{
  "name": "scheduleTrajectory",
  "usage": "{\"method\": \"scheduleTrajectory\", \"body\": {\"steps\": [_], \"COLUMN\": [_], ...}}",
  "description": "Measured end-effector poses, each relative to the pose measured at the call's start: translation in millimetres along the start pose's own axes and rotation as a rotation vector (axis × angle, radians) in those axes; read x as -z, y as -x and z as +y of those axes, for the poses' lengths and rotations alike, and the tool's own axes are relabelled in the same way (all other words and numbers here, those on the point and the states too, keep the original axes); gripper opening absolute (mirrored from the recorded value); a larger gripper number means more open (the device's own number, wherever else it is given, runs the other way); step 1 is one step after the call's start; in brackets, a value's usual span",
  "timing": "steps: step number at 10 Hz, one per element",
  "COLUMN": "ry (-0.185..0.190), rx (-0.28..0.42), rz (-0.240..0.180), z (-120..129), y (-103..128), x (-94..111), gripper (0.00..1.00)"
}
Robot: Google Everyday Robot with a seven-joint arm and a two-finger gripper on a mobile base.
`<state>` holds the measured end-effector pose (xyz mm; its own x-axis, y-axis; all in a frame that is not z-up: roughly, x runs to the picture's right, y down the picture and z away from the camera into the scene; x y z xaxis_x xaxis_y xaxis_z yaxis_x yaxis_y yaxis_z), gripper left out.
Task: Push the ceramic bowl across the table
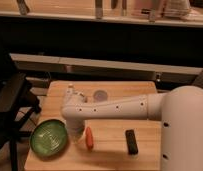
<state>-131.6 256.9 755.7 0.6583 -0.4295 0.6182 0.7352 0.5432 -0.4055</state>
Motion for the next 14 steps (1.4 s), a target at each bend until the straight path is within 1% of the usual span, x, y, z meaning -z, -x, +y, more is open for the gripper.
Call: {"method": "scheduleTrajectory", "body": {"steps": [14], "ry": [-0.009], "rx": [0.034], "rz": [-0.014], "z": [-5.7], "y": [-3.6], "x": [3.2], "gripper": [0.01]}}
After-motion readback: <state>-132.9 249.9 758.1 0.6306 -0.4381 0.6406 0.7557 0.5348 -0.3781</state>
